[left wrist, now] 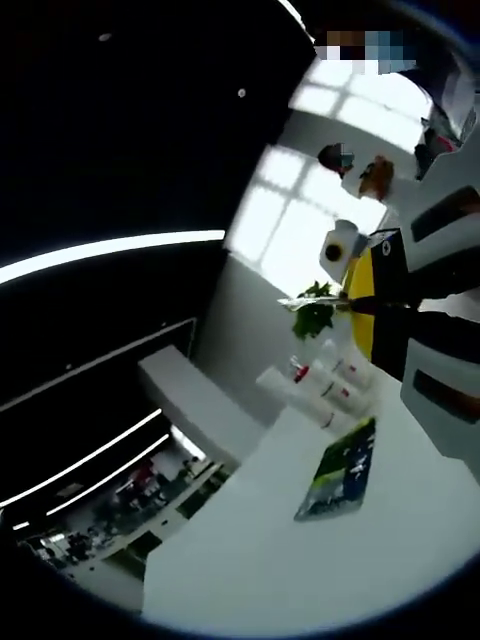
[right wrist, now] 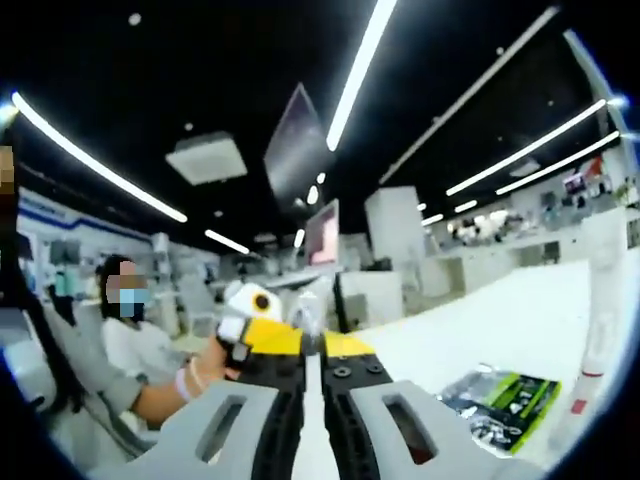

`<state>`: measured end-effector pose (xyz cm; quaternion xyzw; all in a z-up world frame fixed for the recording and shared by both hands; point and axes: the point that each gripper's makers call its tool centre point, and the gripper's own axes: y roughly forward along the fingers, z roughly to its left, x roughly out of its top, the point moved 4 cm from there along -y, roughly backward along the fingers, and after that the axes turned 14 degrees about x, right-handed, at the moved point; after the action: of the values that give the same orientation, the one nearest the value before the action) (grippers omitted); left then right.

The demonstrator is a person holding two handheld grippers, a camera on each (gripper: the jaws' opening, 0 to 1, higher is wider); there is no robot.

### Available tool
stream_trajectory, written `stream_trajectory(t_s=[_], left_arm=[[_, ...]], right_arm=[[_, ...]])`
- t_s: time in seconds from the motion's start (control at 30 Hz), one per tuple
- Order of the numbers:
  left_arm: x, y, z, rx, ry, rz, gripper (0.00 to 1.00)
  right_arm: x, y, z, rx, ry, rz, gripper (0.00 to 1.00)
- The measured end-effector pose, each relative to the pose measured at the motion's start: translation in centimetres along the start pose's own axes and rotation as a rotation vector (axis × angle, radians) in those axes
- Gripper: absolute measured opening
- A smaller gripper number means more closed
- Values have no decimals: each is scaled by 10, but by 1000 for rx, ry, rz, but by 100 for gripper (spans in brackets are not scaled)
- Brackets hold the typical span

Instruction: Arrange the skincare products in the storage area until every visible bottle or jar stands upright without overlapping.

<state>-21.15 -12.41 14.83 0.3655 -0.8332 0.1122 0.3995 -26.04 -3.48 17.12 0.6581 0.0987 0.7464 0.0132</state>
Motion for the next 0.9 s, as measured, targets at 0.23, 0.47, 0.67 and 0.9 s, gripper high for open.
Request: stream_trajectory(t_s=[0.23,0.47,0.67,0.9], left_arm=[[2,0,7,72,161,-79,7],[-2,0,5,37,117,-62,11],[-5,1,3,-2,67,-72,9],[-8,-3,2,-21,37,-84,5]], right_arm=[[6,-5,-10,-27,59,-74,0],[10,-7,-9,35,178,-168,0],[8,-6,-9,75,249,-203,0],[4,-2,-6,97,288,-210,0]])
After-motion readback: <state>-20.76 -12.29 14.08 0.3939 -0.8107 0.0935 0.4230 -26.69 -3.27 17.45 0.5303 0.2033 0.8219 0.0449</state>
